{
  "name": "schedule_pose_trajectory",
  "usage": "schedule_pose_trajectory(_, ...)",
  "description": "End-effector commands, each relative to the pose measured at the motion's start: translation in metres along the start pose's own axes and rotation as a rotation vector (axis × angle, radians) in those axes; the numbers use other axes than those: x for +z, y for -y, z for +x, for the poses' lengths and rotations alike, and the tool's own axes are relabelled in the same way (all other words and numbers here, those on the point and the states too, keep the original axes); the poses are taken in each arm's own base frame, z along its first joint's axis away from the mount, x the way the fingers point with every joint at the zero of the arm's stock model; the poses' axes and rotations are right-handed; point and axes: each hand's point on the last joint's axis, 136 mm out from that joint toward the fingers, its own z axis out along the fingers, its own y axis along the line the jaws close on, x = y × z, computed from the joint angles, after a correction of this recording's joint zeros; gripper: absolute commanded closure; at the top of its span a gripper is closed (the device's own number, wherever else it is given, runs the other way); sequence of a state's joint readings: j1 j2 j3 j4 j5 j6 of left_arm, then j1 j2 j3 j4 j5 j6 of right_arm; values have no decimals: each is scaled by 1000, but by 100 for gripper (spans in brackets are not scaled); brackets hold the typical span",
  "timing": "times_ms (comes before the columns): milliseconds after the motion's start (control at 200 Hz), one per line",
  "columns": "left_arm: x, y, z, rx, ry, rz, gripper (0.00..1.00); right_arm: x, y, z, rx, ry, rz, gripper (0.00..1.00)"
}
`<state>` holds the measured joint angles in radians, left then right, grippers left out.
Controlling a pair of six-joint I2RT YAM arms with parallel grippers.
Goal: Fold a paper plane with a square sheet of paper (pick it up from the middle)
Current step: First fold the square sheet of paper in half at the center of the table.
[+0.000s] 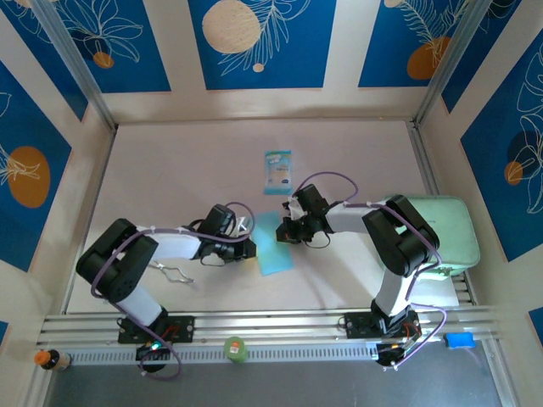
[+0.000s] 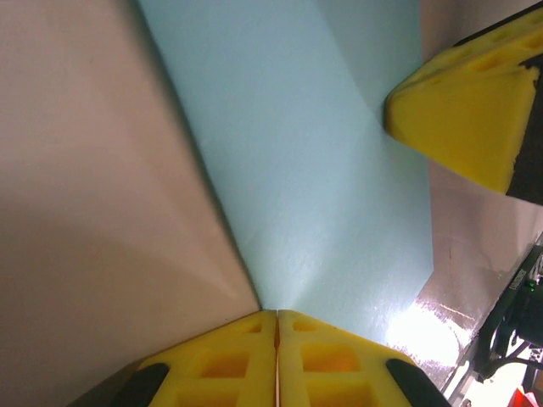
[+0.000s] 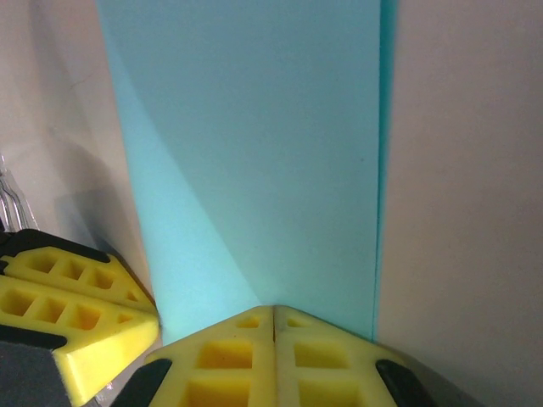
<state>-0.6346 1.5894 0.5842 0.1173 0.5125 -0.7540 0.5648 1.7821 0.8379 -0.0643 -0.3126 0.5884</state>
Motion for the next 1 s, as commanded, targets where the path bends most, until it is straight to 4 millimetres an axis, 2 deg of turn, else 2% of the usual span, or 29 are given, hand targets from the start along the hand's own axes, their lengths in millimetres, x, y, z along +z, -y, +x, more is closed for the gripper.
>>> schedule_pose_trajectory(0,-8,14,1,7,13,23,90,3,38,28,84,-67,149,100)
schedule_pose_trajectory(115,-9,34,0,31,17,61,90,3,37,27,83,-65,148,100)
schedule_pose_trajectory(230,-2,43,5,35,-4,89,90,3,38,27,85,-65,149,100)
schedule_pose_trajectory(395,11,41,17,35,-61,96,90,3,37,27,85,-66,148,100)
schedule_pose_trajectory(585,23,27,41,34,-149,75,90,3,38,28,85,-67,149,100)
schedule_pose_trajectory(830,12,10,64,106,-221,-14,90,4,38,28,86,-68,149,100)
schedule_pose_trajectory(995,4,24,64,188,-214,-19,89,4,38,28,85,-69,150,100)
